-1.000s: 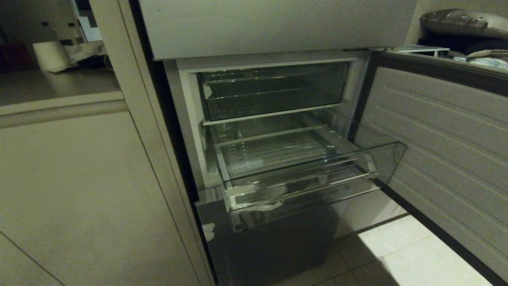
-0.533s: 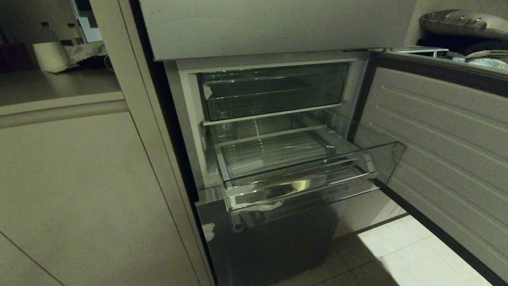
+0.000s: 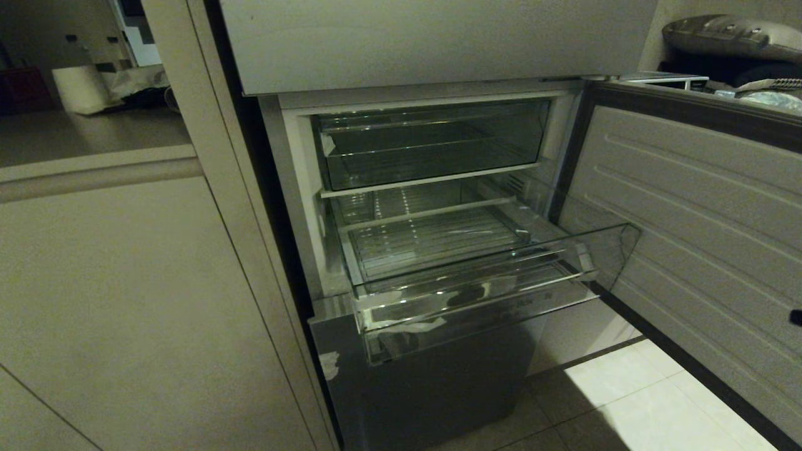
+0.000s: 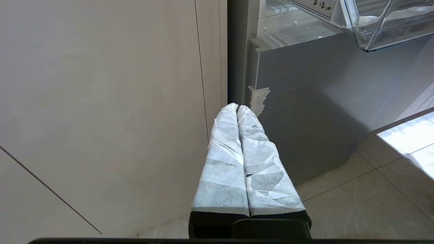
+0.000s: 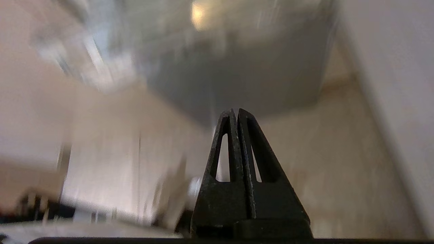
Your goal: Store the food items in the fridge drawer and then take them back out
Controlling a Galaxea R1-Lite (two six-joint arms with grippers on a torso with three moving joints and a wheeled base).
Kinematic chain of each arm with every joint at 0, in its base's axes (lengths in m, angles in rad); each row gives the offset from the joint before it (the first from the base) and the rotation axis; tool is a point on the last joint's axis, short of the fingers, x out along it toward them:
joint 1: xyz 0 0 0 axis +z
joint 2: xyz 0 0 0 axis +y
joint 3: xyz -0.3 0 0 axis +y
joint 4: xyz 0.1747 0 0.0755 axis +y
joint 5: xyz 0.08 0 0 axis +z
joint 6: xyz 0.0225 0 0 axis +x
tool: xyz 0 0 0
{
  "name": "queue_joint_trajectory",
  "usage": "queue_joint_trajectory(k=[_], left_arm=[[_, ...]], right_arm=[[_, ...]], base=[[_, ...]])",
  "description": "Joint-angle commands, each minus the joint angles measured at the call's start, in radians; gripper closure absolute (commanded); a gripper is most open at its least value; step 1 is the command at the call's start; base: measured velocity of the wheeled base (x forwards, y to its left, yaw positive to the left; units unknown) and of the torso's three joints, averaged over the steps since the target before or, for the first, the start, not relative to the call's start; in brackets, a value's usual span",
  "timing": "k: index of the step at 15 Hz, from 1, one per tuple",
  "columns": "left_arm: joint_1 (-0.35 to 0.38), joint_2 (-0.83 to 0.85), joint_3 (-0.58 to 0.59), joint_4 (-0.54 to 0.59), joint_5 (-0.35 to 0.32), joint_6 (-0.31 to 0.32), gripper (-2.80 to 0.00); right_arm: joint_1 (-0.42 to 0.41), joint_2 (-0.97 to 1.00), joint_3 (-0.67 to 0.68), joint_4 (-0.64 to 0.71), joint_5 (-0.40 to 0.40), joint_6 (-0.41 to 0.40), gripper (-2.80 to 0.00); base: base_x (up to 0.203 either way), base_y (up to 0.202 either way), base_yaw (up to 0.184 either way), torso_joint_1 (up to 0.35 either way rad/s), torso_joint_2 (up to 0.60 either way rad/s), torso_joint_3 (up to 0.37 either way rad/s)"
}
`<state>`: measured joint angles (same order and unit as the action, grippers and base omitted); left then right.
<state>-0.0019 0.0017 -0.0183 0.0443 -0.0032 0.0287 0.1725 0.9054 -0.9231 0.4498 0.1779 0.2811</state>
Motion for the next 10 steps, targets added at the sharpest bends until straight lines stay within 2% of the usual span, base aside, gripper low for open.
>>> queue_joint_trajectory(k=[1,5,6,8,9,10], left_arm=[[0.000,0.001,0.000,0.000,0.000,0.000,0.00],[-0.001,0.001,0.000,0.000,0.000,0.000,0.00],[-0.001,0.001,0.000,0.000,0.000,0.000,0.00],[-0.001,0.001,0.000,0.000,0.000,0.000,0.00],[-0.001,0.001,0.000,0.000,0.000,0.000,0.00],[-0.001,0.001,0.000,0.000,0.000,0.000,0.00]], right_arm=[[0.059,0.146,0.034,-0.007,0.005,0.005,0.00],[0.114,0.302,0.084,-0.118,-0.015,0.006,0.00],[0.118,0.356,0.107,-0.194,-0.016,0.006,0.00],[0.122,0.473,0.169,-0.485,-0.023,0.001,0.00],[0.123,0.523,0.183,-0.569,-0.026,-0.002,0.00],[0.123,0.569,0.182,-0.598,-0.028,-0.003,0.00]], base=[[0.000,0.000,0.000,0.000,0.00,0.000],[0.000,0.000,0.000,0.000,0.00,0.000],[0.000,0.000,0.000,0.000,0.00,0.000],[0.000,0.000,0.000,0.000,0.00,0.000],[0.000,0.000,0.000,0.000,0.00,0.000],[0.000,0.000,0.000,0.000,0.00,0.000]])
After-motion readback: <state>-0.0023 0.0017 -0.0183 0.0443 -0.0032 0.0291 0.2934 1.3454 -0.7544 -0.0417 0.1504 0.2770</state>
